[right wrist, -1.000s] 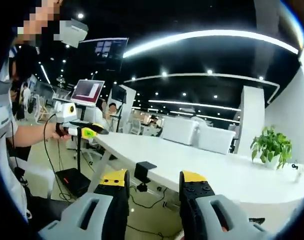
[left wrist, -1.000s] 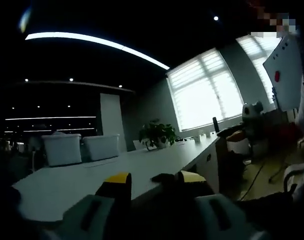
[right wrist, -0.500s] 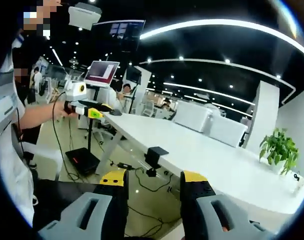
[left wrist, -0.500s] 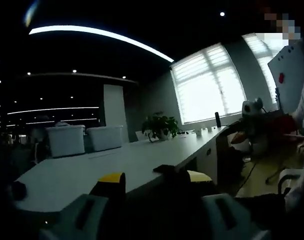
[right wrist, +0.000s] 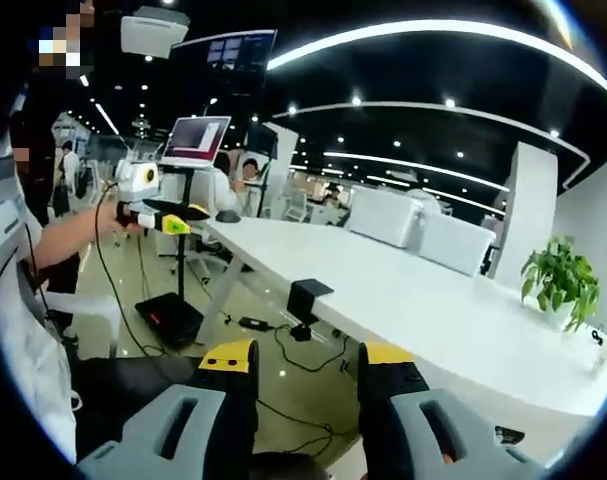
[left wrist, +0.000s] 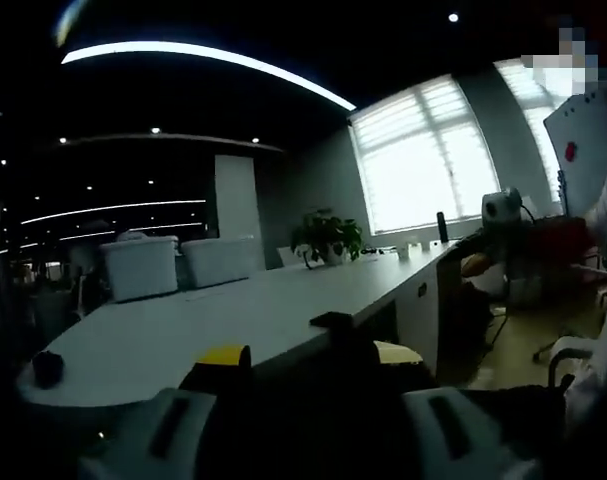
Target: Clamp the fixed fixture on the desktop, loosen the retaining clip, secure it to the edge of the desk, and tighten the retaining clip.
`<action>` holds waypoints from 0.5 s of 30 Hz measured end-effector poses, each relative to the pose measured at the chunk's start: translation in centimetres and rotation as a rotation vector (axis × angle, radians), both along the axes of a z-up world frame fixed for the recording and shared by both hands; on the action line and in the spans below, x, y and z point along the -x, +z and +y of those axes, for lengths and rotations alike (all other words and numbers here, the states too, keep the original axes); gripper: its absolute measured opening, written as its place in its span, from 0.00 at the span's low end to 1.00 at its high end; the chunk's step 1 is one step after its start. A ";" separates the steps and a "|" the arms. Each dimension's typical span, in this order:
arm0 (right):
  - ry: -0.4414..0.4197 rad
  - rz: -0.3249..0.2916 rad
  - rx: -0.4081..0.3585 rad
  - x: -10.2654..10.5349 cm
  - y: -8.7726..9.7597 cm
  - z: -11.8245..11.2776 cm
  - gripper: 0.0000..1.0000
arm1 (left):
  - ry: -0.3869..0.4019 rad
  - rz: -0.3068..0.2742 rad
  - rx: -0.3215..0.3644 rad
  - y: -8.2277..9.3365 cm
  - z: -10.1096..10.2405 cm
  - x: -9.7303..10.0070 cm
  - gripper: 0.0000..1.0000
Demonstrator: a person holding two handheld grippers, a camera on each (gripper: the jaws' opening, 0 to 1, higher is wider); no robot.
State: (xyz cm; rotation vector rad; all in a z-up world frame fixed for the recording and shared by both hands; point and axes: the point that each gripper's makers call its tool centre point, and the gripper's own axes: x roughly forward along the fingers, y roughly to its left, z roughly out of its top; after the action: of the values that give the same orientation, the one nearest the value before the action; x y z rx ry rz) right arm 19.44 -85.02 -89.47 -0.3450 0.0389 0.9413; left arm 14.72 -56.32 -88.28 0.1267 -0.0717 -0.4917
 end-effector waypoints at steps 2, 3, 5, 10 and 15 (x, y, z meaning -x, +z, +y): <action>0.006 -0.023 0.013 0.2 0.1 0.0 0.38 | 0.006 -0.009 -0.001 0.5 0.3 0.2 0.47; 0.010 -0.030 0.018 0.3 0.1 0.0 0.38 | 0.007 -0.011 -0.002 0.5 0.4 0.3 0.47; 0.017 -0.037 0.018 0.5 0.2 0.1 0.38 | 0.018 -0.017 -0.004 0.7 0.6 0.3 0.47; 0.026 -0.055 0.020 0.7 0.4 0.3 0.38 | 0.006 -0.039 0.026 1.2 0.4 0.6 0.47; 0.015 -0.060 0.010 0.7 0.6 0.2 0.38 | 0.011 -0.035 0.028 0.8 0.5 0.5 0.47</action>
State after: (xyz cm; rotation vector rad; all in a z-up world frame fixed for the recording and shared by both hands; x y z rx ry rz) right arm 18.79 -84.79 -88.89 -0.3830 -0.0142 0.9456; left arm 14.19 -55.77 -87.48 0.1085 -0.1119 -0.4776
